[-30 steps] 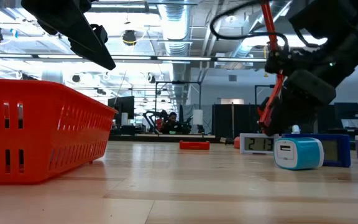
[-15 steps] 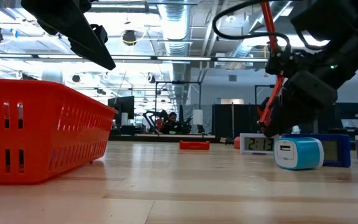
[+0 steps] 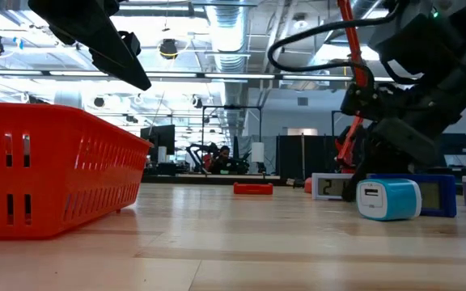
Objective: Pick & Place Office items
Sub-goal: Put the white digital clock into the yellow bin
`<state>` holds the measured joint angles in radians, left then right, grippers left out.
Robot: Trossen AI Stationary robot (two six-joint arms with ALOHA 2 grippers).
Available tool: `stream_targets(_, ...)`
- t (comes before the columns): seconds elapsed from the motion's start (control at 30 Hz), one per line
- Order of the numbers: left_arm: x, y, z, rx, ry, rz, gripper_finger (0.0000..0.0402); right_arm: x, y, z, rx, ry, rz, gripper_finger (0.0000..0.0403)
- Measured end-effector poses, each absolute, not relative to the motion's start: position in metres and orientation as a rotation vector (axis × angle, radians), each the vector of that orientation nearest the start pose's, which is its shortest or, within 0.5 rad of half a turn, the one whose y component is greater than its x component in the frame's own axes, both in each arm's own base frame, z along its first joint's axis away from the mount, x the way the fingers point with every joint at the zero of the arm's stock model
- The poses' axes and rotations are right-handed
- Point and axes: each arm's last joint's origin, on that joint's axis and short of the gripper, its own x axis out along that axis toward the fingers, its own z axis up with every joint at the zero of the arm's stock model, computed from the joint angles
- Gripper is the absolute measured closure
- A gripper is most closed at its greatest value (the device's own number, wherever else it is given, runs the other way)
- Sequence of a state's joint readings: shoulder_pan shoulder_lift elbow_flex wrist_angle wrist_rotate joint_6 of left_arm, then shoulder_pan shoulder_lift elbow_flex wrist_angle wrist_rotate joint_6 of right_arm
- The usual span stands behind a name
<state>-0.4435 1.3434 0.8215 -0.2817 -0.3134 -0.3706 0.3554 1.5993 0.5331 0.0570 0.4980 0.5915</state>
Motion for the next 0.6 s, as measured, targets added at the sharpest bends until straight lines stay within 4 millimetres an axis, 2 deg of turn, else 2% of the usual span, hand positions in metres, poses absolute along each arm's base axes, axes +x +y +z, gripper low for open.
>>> stream_targets(0.1,0.247,-0.107,0.222,-0.056,0.754,0.017,0.0128,0.237,0.074,0.105,0.132,0.83,-0.384,0.0346)
stream_targets(0.23,0.25,-0.103,0.224,-0.064,0.726,0.048,0.0128,0.242,0.079,0.117,0.155,0.792,-0.351,0.035)
stream_targets(0.43,0.263,-0.079,0.228,-0.056,0.68,0.08,0.0128,0.285,0.085,0.166,0.185,0.728,-0.188,0.035)
stream_targets(0.6,0.268,-0.062,0.227,-0.061,0.689,0.097,0.0128,0.305,0.083,0.204,0.147,0.75,-0.198,0.035)
